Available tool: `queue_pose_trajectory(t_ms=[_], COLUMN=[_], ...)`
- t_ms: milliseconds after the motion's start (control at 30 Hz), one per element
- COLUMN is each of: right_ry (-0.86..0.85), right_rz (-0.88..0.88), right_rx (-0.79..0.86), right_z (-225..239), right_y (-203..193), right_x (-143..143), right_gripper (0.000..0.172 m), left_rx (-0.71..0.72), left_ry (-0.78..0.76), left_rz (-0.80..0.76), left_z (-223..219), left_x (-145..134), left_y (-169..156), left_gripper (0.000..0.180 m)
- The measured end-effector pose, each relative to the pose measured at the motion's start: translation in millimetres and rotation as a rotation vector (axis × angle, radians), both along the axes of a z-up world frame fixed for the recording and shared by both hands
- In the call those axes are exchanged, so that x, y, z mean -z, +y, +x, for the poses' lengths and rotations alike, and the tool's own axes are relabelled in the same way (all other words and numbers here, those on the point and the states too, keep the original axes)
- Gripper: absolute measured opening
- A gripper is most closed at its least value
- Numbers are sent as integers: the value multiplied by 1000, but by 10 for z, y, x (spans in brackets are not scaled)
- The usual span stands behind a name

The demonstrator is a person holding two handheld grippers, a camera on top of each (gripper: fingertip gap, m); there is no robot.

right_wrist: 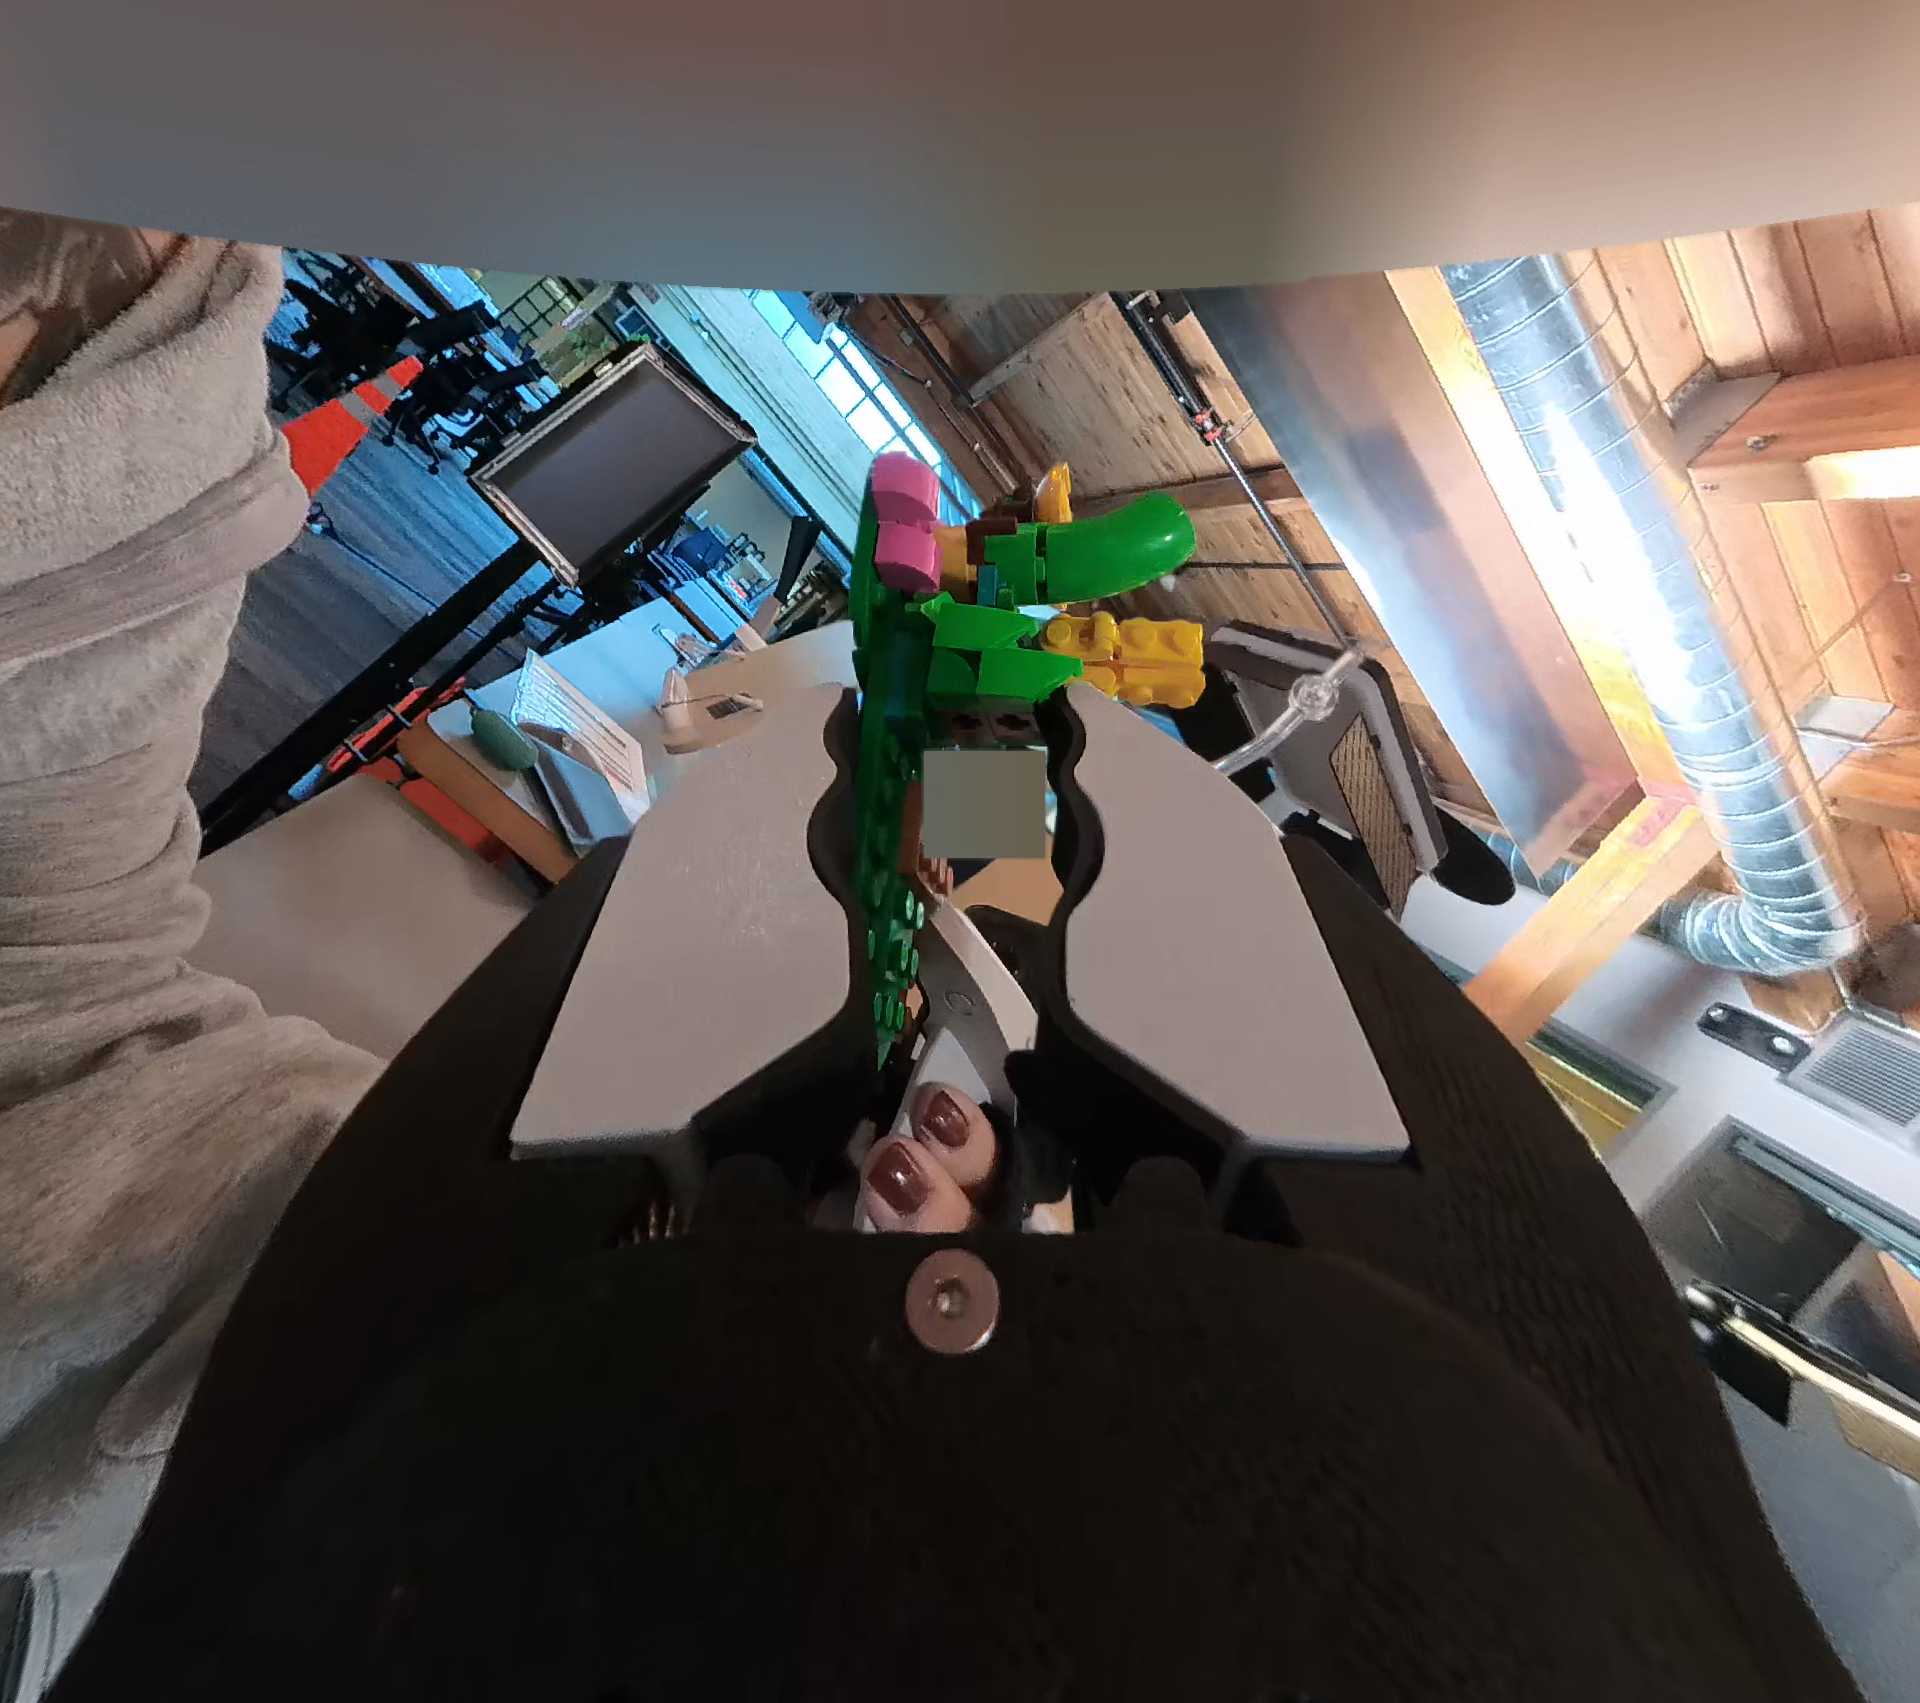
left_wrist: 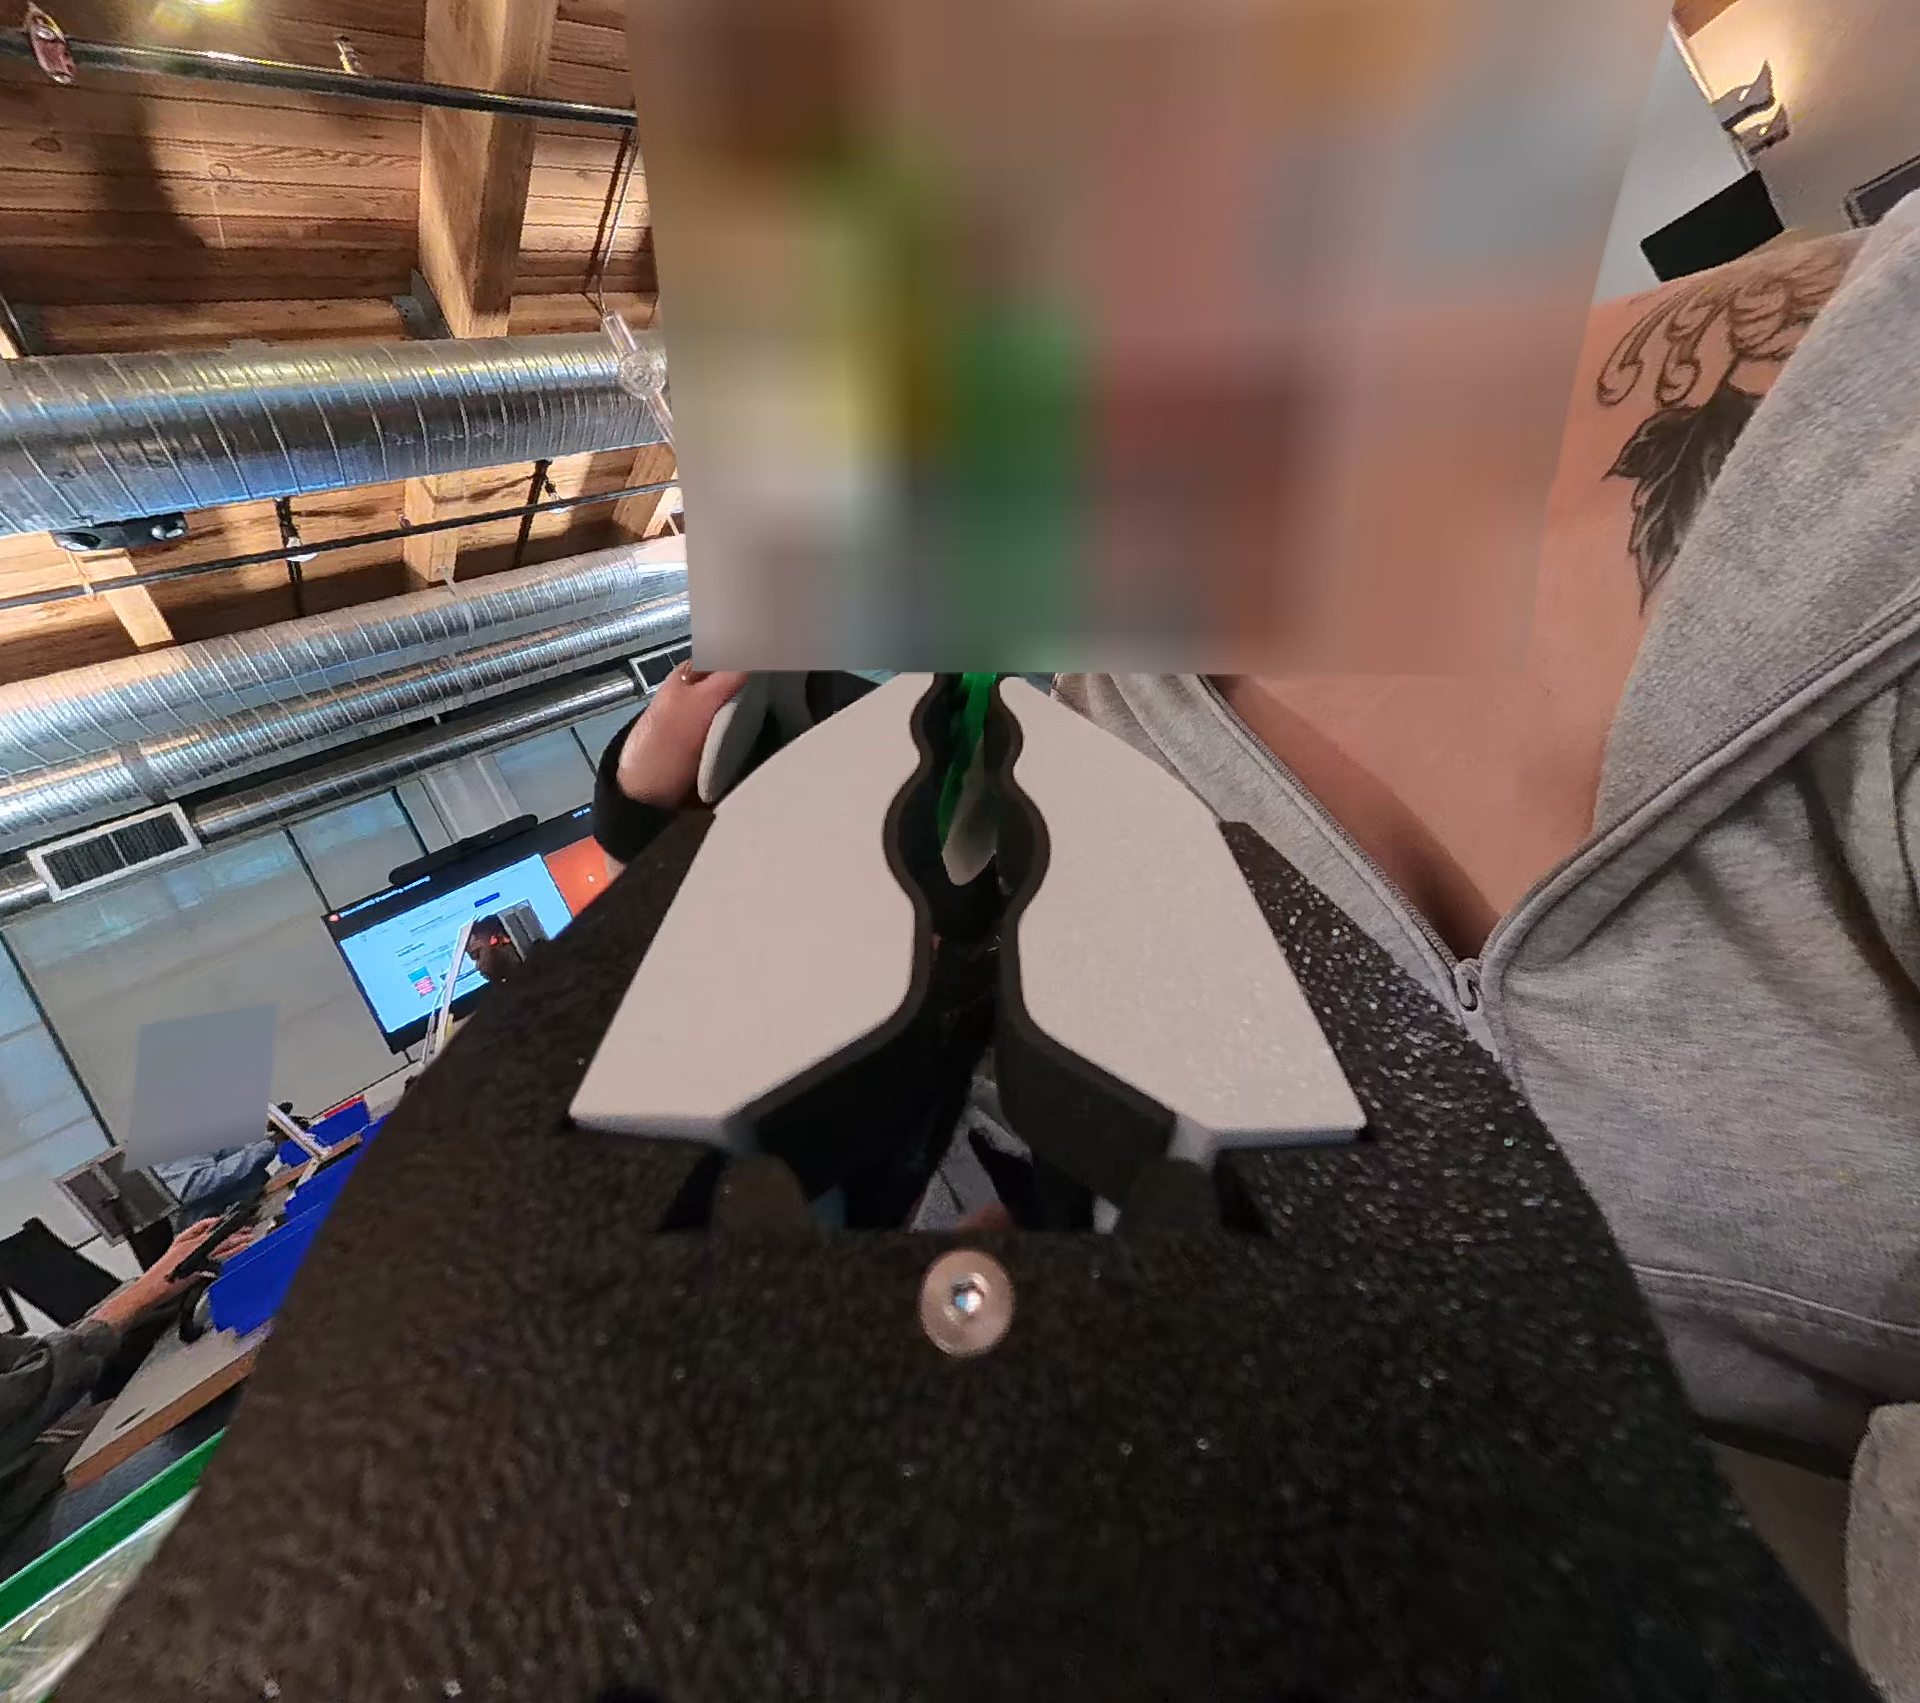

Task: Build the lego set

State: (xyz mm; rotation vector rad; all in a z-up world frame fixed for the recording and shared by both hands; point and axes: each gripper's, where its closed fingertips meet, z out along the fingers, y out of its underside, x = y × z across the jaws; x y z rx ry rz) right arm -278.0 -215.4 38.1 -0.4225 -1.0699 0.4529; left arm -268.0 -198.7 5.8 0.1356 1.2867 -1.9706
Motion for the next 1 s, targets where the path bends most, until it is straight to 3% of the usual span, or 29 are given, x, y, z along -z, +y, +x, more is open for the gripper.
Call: queue_pose_trajectory(t_ms=[1000], right_ry=[-60], right_rz=[-97], right_rx=[-38], right_z=[49], right_y=[57], right_x=[38], right_gripper=[32], left_rx=[-76], left_ry=[25], left_rz=[18], left_z=[-6], left_x=[33], left_y=[137], left_gripper=[5])
